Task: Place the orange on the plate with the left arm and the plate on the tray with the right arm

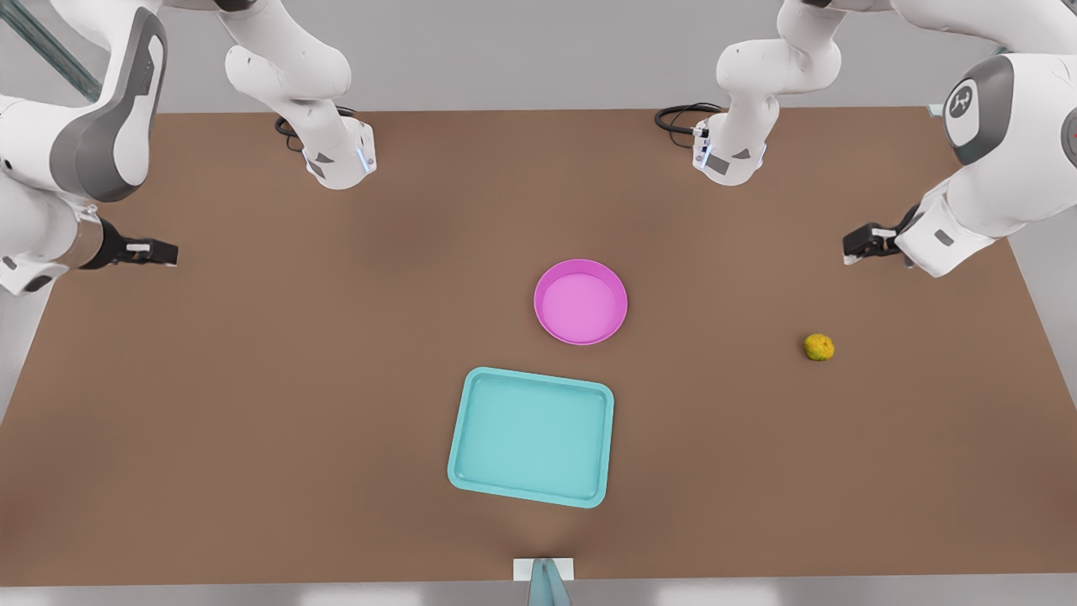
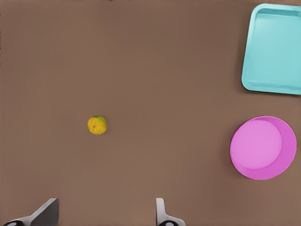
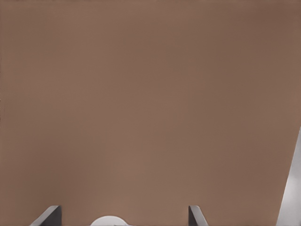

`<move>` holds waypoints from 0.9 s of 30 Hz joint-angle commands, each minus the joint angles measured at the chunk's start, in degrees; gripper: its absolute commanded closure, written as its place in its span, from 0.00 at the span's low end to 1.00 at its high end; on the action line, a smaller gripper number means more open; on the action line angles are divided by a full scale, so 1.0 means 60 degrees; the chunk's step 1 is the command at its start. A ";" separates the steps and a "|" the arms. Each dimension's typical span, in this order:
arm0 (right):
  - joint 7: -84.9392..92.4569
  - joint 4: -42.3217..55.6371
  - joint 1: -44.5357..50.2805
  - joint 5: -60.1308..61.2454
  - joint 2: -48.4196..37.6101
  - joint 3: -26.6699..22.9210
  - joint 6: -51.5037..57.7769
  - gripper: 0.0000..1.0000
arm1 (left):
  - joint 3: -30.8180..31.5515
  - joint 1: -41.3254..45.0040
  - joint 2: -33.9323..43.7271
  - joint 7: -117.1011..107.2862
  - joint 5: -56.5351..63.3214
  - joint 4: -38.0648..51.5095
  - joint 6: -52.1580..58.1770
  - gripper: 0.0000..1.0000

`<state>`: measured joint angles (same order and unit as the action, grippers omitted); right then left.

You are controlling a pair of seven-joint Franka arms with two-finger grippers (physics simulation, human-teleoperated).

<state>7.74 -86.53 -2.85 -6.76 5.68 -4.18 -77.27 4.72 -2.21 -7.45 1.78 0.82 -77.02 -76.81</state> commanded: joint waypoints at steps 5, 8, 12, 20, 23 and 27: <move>0.0731 0.0007 -0.0052 -0.0001 0.0079 -0.0006 -0.0656 0.00 | -0.0933 -0.0085 -0.0926 -0.0034 -0.0019 -0.3216 -0.4100 0.00; 0.0731 0.0022 -0.0052 -0.0001 0.0123 -0.0006 -0.0656 0.00 | -0.1461 -0.0246 -0.1995 0.0215 -0.0019 -0.5253 -0.8289 0.00; 0.0716 0.0007 -0.0052 -0.0001 0.0137 -0.0006 -0.0627 0.00 | -0.1476 -0.0496 -0.2582 0.0259 -0.0092 -0.5972 -0.9742 0.00; 0.0716 0.0007 -0.0052 0.0014 0.0225 -0.0006 -0.0641 0.00 | -0.1666 -0.0745 -0.3036 0.0274 -0.0077 -0.6528 -1.0373 0.00; 0.0716 0.0007 -0.0067 0.0014 0.0240 -0.0006 -0.0641 0.00 | -0.1666 -0.0730 -0.3212 0.0274 -0.0077 -0.6543 -1.0255 0.00; 0.0716 0.0007 -0.0052 0.0014 0.0284 -0.0006 -0.0641 0.00 | -0.1666 -0.0730 -0.3300 0.0274 -0.0077 -0.6704 -1.0255 0.00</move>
<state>11.11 -86.51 -3.17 -6.72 7.41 -4.19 -81.11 -5.27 -6.59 -27.30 3.09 0.25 -117.21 -136.83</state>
